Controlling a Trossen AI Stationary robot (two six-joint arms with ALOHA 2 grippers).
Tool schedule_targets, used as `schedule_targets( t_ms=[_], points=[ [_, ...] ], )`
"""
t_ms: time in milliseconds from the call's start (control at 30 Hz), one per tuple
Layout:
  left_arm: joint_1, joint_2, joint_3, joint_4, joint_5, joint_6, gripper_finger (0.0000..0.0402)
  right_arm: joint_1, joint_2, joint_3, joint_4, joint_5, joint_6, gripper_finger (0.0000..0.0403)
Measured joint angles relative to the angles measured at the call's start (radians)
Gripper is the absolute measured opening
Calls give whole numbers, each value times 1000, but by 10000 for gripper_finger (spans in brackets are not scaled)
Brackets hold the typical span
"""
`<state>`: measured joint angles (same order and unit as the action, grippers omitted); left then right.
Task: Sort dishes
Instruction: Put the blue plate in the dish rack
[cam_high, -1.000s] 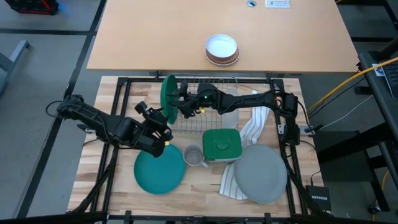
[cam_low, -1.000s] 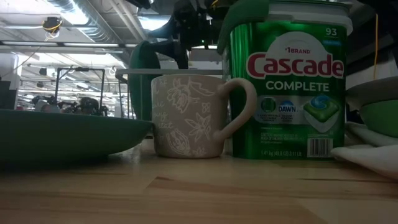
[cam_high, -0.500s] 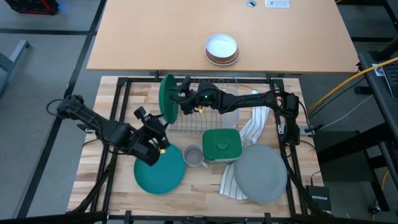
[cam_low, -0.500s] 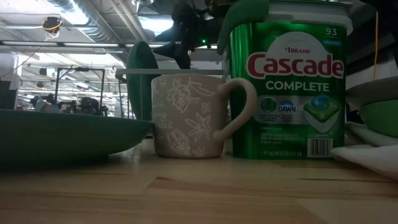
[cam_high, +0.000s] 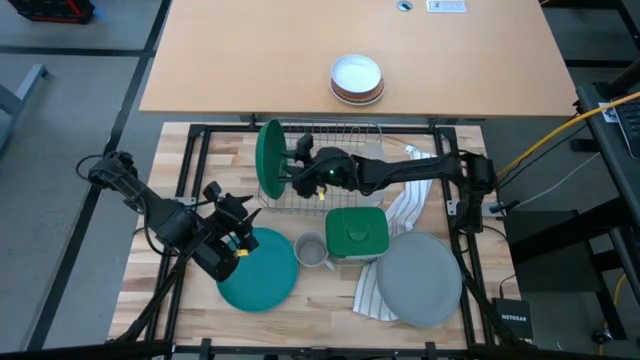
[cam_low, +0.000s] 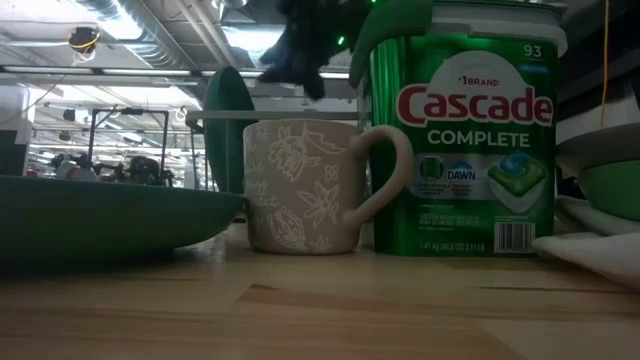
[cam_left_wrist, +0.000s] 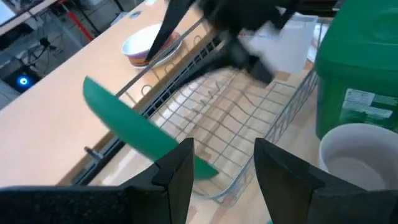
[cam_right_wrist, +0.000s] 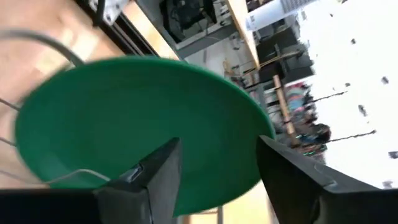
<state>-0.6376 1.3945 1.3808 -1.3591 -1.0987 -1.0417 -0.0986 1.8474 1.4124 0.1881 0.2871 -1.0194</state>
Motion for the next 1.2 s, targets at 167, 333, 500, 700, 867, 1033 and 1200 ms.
schedule_targets(
  t_ms=[167,333,500,700,867,1033,1200],
  points=[
    [-18,0,0,-107,107,-110,155,0,-137,1,-191,1,211,211],
    [-24,0,0,-149,308,-201,155,0,-270,2,-464,-46,488,211],
    [-24,2,-6,-147,441,-329,155,0,-348,2,-668,-243,713,211],
    [-23,3,-141,-110,534,-450,155,0,-356,1,-895,-522,736,211],
    [-23,4,-300,53,596,-466,155,2,-348,0,-1052,-621,743,211],
    [-23,4,-408,167,651,-477,155,1,-345,0,-1097,-621,810,211],
    [-22,4,-486,216,734,-508,155,1,-345,0,-1099,-621,811,211]
  ],
)
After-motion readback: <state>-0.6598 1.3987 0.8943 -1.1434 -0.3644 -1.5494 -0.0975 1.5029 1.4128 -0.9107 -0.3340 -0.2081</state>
